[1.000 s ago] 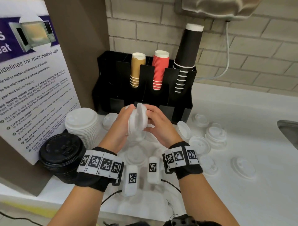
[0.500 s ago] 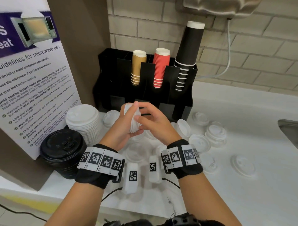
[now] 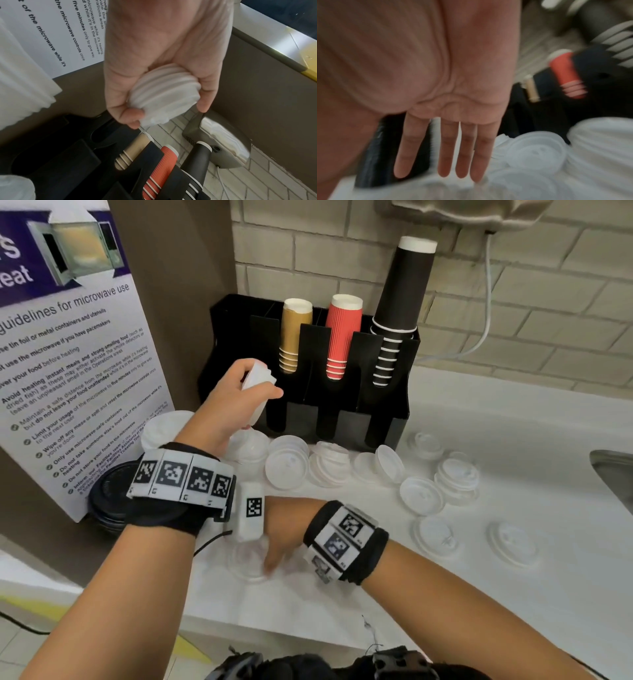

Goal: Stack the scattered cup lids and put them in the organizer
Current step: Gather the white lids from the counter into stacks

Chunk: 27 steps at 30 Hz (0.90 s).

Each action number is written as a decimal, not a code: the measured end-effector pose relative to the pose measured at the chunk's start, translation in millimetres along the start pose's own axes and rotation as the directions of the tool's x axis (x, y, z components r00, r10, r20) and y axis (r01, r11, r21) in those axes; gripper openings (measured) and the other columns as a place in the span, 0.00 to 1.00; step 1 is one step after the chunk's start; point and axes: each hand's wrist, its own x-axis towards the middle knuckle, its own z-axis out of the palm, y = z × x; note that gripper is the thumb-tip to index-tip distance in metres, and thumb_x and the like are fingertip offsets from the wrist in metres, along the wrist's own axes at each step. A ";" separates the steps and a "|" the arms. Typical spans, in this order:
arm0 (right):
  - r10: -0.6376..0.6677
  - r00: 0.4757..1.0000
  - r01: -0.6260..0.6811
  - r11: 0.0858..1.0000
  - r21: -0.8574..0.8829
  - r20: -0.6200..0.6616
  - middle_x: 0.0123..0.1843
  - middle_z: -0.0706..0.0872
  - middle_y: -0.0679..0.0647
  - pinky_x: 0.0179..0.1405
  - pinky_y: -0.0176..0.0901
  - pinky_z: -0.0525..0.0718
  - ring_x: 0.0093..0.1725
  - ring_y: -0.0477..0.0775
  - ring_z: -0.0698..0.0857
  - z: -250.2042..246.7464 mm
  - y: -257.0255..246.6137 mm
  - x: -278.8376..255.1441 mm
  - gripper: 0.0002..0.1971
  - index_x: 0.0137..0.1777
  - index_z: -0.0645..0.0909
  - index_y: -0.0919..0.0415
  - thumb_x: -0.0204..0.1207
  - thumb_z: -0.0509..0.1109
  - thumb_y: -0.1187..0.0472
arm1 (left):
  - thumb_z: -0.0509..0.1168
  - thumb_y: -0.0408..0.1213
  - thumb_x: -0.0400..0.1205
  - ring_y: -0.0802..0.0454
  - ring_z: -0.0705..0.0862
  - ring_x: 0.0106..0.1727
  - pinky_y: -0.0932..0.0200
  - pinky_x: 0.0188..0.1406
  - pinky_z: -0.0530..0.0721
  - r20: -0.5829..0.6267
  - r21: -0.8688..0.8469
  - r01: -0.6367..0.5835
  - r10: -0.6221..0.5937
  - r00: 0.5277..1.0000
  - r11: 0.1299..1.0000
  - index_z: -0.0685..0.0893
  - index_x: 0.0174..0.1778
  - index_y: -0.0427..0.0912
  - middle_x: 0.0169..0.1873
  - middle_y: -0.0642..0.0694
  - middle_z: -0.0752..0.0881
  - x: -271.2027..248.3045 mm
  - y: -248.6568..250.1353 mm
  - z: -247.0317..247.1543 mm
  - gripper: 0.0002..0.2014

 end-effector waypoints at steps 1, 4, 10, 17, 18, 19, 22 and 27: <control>0.022 0.999 -0.020 0.998 -0.064 0.030 0.76 0.75 0.57 0.72 0.49 0.75 0.72 0.58 0.75 2.2 -1.8 2.2 0.41 0.79 0.70 0.57 0.66 0.83 0.61 | 0.68 0.47 0.75 0.51 0.77 0.52 0.56 0.39 0.76 -0.001 -0.001 -0.004 0.004 1.000 1.000 0.76 0.62 0.59 0.52 0.54 0.77 -0.1 -0.3 -0.6 0.19; 0.052 0.998 -0.049 0.988 -0.144 0.022 0.72 0.77 0.58 0.66 0.45 0.78 0.67 0.59 0.79 4.4 -2.7 3.4 0.38 0.78 0.70 0.59 0.69 0.81 0.60 | 0.68 0.50 0.71 0.51 0.76 0.54 0.55 0.40 0.77 -0.005 -0.022 0.004 -0.004 1.000 1.000 0.75 0.63 0.58 0.53 0.54 0.76 -2.7 0.8 -2.4 0.24; -0.057 0.983 0.077 0.991 0.108 -0.172 0.64 0.81 0.58 0.62 0.49 0.82 0.59 0.57 0.81 -9.4 10.7 -5.4 0.32 0.70 0.75 0.63 0.68 0.81 0.57 | 0.66 0.52 0.68 0.52 0.77 0.53 0.58 0.37 0.77 -0.082 -0.204 0.028 -0.046 0.996 0.979 0.73 0.60 0.62 0.53 0.53 0.76 -3.2 6.3 -13.2 0.23; 0.330 0.755 0.252 0.651 0.716 -0.566 0.54 0.82 0.50 0.53 0.41 0.84 0.52 0.50 0.84 -29.0 67.7 -43.9 0.18 0.66 0.77 0.46 0.77 0.72 0.57 | 0.68 0.54 0.74 0.56 0.82 0.47 0.61 0.32 0.81 -0.088 -0.332 0.098 -0.135 0.987 0.938 0.80 0.54 0.58 0.47 0.53 0.83 -17.5 -7.6 7.6 0.14; 0.361 0.715 0.337 0.572 0.748 -0.599 0.53 0.83 0.53 0.55 0.43 0.85 0.55 0.52 0.85 -28.7 69.9 -48.1 0.18 0.66 0.77 0.45 0.78 0.70 0.60 | 0.66 0.52 0.79 0.56 0.82 0.48 0.60 0.34 0.80 -0.056 -0.349 0.120 -0.149 0.987 0.929 0.80 0.55 0.56 0.48 0.53 0.82 -21.5 -13.4 16.3 0.11; 0.376 0.687 0.399 0.520 0.755 -0.622 0.53 0.84 0.56 0.57 0.44 0.85 0.56 0.54 0.85 -28.2 70.3 -51.6 0.18 0.67 0.77 0.45 0.79 0.68 0.61 | 0.64 0.50 0.82 0.56 0.82 0.48 0.59 0.35 0.80 -0.020 -0.365 0.146 -0.164 0.986 0.920 0.80 0.57 0.55 0.49 0.52 0.82 -26.2 -18.7 24.8 0.09; 0.339 0.671 0.456 0.514 0.727 -0.660 0.59 0.85 0.62 0.58 0.45 0.86 0.59 0.59 0.85 -25.7 66.6 -57.1 0.21 0.69 0.77 0.48 0.77 0.69 0.61 | 0.59 0.50 0.86 0.53 0.85 0.53 0.55 0.41 0.84 0.100 -0.361 0.210 -0.187 0.977 0.909 0.79 0.65 0.49 0.57 0.45 0.85 -37.5 -30.1 44.4 0.15; 0.313 0.633 0.419 0.630 0.653 -0.708 0.60 0.84 0.52 0.58 0.41 0.85 0.57 0.53 0.85 -23.0 62.1 -58.9 0.23 0.70 0.77 0.49 0.76 0.73 0.63 | 0.53 0.55 0.86 0.42 0.83 0.68 0.37 0.73 0.76 0.216 -0.403 0.246 -0.170 0.961 0.882 0.73 0.76 0.45 0.68 0.39 0.83 -43.1 -31.7 53.8 0.26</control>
